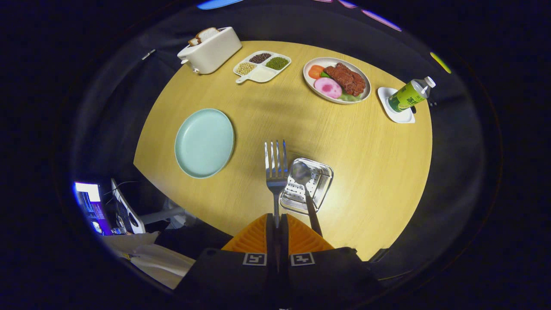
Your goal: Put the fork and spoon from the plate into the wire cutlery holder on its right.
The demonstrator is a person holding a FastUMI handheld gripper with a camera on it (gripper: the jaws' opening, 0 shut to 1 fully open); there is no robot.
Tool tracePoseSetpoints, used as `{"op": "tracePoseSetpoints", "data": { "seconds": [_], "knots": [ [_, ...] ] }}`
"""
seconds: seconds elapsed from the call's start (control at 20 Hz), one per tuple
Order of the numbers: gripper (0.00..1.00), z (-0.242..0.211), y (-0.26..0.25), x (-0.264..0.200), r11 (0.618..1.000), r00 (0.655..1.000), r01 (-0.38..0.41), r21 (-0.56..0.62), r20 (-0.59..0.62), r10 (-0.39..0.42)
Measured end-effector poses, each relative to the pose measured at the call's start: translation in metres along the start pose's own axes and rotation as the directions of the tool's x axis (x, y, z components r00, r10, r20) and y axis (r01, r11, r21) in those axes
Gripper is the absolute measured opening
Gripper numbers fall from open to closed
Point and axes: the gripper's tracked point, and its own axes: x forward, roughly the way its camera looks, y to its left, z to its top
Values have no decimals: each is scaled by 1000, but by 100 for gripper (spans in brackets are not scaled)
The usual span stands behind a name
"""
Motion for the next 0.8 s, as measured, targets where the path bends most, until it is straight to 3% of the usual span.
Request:
{"op": "tracePoseSetpoints", "data": {
  "seconds": [0.4, 0.8],
  "knots": [
    [5, -22, -31, 23, 1000, 955, -17, -17, -295, 11],
    [6, -15, -50, 40, 1000, 930, 12, -4, -366, -13]
  ]
}}
